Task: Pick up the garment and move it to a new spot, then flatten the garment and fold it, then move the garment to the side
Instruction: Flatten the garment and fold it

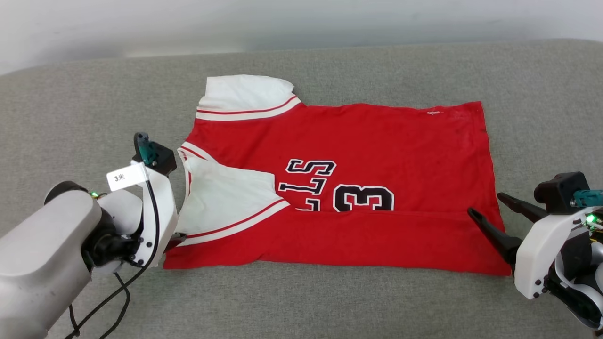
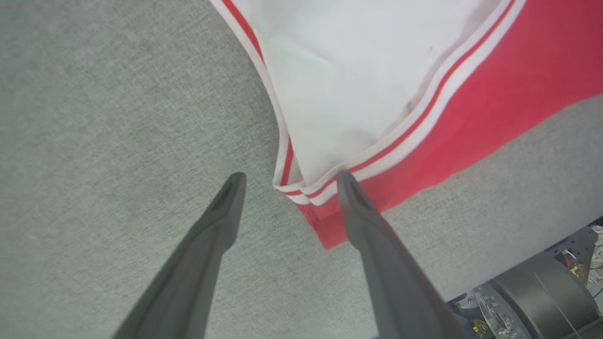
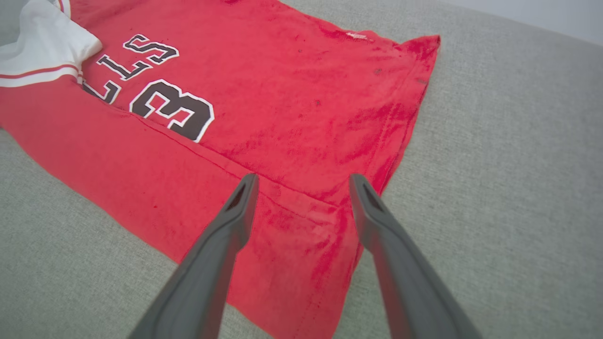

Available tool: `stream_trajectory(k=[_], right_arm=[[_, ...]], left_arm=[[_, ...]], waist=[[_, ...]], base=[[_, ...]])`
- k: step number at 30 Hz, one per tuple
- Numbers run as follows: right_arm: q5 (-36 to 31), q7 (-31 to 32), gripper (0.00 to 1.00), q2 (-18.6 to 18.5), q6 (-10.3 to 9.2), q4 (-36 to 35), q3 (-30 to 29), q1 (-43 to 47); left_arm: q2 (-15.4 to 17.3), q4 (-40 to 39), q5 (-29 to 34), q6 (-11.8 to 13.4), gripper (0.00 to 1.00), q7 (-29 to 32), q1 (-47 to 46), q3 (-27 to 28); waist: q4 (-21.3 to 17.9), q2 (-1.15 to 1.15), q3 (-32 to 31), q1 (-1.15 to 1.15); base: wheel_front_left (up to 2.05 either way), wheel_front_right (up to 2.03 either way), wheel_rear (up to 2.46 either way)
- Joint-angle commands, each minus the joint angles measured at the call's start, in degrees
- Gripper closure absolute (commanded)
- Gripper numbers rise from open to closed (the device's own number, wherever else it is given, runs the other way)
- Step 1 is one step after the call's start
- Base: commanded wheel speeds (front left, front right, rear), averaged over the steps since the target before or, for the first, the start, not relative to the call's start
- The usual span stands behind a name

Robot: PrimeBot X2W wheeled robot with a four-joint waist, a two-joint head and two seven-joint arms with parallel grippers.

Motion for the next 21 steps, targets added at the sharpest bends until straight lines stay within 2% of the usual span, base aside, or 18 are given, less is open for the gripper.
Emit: stream_trajectory(k=[1,11,12,13,21], right_arm=[[-0.2,0.3,0.0,0.5,-0.02,-0.3,0.0,-0.7],[0.2,0.3,0.0,0.8,-0.03,0.5,1.0,-3.5],[0.4,0.3,0.0,0.7,-0.02,0.6,1.0,-3.9],[0.5,0.5,0.0,0.6,-0.02,0.6,1.1,-4.3],[1.9,4.4,0.0,-3.7,-0.02,-0.6,1.4,-10.1]], left_arm=[[-0.5,0.7,-0.2,0.4,0.0,0.1,1.0,-0.4],[-3.1,6.6,-0.2,-0.7,0.0,0.0,5.7,-3.9],[-3.4,6.9,-0.5,-1.0,0.58,-0.1,6.2,-4.1],[-3.6,7.1,-0.7,-1.2,1.0,-0.3,6.5,-4.1],[-2.4,5.2,0.8,-2.3,1.0,-3.8,4.2,-3.6]], waist=[[-0.7,0.0,1.1,0.0],[-2.2,0.0,3.0,0.0],[-2.3,0.0,3.0,0.0],[-2.3,0.0,2.9,0.0],[-1.4,0.0,0.8,0.0]], base=[[0.0,0.0,0.0],[0.0,0.0,0.0],[0.0,0.0,0.0],[0.0,0.0,0.0],[0.0,0.0,0.0]])
